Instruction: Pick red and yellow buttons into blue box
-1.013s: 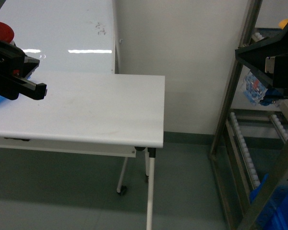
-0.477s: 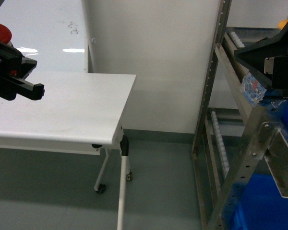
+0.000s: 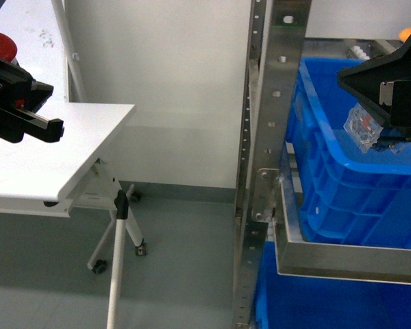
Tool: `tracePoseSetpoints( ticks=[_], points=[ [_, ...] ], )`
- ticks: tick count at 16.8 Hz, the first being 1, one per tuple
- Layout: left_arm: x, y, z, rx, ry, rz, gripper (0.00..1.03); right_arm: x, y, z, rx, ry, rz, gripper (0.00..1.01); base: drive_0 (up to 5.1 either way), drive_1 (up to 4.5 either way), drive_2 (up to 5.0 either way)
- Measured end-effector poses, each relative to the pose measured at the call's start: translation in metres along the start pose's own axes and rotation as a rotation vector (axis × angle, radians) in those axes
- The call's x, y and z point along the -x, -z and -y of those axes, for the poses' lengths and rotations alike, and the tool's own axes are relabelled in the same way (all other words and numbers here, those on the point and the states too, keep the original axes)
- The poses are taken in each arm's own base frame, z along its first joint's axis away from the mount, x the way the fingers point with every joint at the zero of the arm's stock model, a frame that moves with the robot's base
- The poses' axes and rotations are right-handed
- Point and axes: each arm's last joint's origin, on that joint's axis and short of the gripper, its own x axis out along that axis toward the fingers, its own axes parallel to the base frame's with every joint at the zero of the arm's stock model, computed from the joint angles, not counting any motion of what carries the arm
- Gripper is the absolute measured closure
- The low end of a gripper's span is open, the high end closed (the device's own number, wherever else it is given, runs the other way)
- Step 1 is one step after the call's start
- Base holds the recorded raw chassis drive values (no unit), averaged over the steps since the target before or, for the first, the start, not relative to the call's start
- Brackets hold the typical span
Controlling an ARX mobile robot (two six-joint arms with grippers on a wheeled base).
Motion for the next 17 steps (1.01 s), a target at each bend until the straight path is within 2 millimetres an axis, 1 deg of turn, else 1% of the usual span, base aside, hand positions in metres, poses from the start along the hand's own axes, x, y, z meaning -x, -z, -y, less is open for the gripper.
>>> tracePoseSetpoints(
  ticks=[11, 17],
  points=[
    [0.0001, 0.0001, 0.0000, 0.000, 0.001, -0.001, 0.78, 0.0000, 0.0002, 0.0000, 0.000, 0.000, -0.002, 0.72, 5.0, -2.27, -2.3],
    [0.0001, -0.0004, -0.0001, 0.000, -0.001, 0.003, 0.78, 0.0000, -0.0002, -0.0001, 0.000, -0.001, 0.001, 0.72, 4.9, -3.32, -1.5]
  ],
)
